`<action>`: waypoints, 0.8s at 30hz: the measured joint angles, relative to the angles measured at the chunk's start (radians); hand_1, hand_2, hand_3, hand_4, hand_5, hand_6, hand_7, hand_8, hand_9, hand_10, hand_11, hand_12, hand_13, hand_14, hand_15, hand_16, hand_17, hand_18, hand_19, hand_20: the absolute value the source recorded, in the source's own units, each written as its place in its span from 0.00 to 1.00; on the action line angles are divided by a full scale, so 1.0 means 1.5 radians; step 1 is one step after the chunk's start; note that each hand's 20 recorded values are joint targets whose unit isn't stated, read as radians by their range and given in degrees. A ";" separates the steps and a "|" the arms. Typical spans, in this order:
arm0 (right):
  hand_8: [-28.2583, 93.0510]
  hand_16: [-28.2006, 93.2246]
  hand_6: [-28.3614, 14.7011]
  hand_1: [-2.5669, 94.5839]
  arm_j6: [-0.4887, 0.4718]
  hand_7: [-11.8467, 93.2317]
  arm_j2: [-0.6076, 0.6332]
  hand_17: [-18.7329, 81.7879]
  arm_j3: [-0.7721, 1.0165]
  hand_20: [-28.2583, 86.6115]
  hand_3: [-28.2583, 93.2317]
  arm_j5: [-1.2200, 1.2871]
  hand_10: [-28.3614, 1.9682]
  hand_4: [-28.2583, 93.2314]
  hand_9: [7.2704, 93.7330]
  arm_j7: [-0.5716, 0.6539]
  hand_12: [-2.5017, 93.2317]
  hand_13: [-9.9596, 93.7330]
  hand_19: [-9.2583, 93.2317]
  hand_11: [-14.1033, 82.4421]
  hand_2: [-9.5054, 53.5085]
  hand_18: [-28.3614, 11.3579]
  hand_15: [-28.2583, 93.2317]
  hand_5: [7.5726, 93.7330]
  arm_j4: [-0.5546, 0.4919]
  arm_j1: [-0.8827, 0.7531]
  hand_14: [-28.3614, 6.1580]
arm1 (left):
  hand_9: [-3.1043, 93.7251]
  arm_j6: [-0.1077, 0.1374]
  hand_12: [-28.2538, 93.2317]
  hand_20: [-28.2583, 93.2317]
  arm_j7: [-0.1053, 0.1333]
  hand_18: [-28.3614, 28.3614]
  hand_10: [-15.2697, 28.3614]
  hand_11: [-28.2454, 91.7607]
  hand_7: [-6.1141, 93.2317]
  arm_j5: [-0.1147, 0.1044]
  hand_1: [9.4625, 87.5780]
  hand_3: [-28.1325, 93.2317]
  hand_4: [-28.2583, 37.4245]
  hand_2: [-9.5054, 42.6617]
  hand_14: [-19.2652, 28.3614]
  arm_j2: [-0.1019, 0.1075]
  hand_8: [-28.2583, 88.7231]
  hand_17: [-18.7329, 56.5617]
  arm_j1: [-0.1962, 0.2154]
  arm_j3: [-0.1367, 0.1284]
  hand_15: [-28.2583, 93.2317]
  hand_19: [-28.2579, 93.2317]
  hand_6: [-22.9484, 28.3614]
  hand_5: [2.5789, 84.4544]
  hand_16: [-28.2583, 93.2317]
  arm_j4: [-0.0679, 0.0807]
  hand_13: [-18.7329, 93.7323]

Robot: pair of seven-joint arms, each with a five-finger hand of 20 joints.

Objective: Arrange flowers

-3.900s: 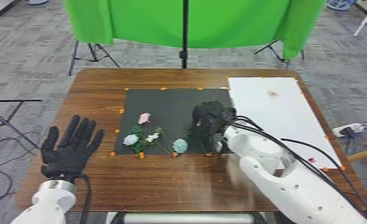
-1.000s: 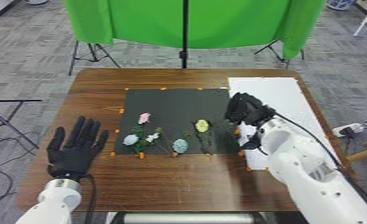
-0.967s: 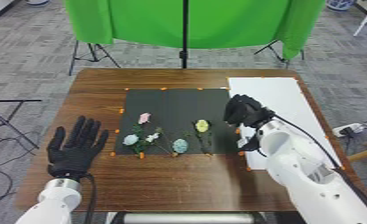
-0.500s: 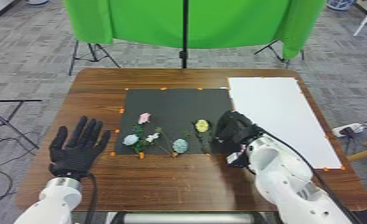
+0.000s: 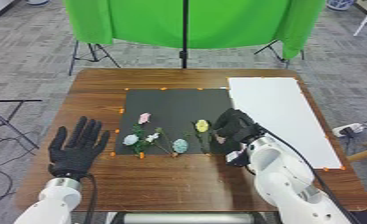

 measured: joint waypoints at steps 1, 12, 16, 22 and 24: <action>0.12 0.55 0.72 0.62 -0.002 0.28 0.000 0.47 0.001 0.63 0.82 0.002 0.57 0.00 0.85 0.000 0.42 0.70 0.91 0.24 0.00 0.18 0.73 0.70 0.000 0.000 0.52 | 0.48 0.000 0.32 0.34 0.000 0.75 0.74 0.42 0.20 0.000 0.25 0.86 0.00 0.46 0.76 0.000 0.16 0.15 0.000 0.000 0.59 0.55 0.64 0.56 0.16 0.000 0.45; 0.12 0.35 0.65 0.34 0.128 0.25 -0.026 0.36 0.068 0.53 0.93 0.183 0.46 0.00 0.53 -0.027 0.17 0.53 0.71 0.27 0.15 0.20 0.58 0.54 -0.009 -0.023 0.38 | 0.43 -0.048 0.30 0.32 -0.001 0.72 0.71 0.36 0.15 0.046 0.23 0.84 0.00 0.47 0.70 0.000 0.16 0.16 0.002 -0.002 0.45 0.50 0.61 0.49 0.16 0.014 0.41; 0.14 0.37 0.62 0.22 0.155 0.22 -0.055 0.31 0.169 0.49 0.90 0.350 0.44 0.00 0.46 -0.104 0.16 0.46 0.61 0.21 0.24 0.19 0.45 0.47 -0.009 -0.050 0.31 | 0.41 -0.183 0.30 0.31 -0.005 0.71 0.69 0.34 0.14 0.184 0.23 0.83 0.00 0.47 0.67 0.000 0.17 0.17 0.000 -0.012 0.41 0.48 0.60 0.47 0.17 0.051 0.39; 0.15 0.40 0.62 0.12 0.073 0.18 -0.081 0.31 0.290 0.41 0.88 0.489 0.46 0.00 0.36 -0.092 0.13 0.38 0.43 0.18 0.28 0.29 0.29 0.36 -0.029 -0.073 0.37 | 0.40 -0.207 0.29 0.31 0.001 0.70 0.68 0.33 0.13 0.235 0.23 0.83 0.00 0.47 0.65 0.010 0.17 0.17 -0.008 -0.032 0.39 0.47 0.60 0.46 0.17 0.058 0.38; 0.15 0.39 0.62 0.08 0.073 0.18 -0.085 0.30 0.305 0.39 0.87 0.563 0.44 0.00 0.31 -0.111 0.12 0.35 0.36 0.17 0.30 0.34 0.27 0.32 -0.035 -0.078 0.39 | 0.39 -0.183 0.29 0.30 0.007 0.70 0.68 0.33 0.12 0.219 0.22 0.83 0.00 0.47 0.65 0.012 0.17 0.17 -0.013 -0.037 0.38 0.46 0.60 0.46 0.17 0.058 0.38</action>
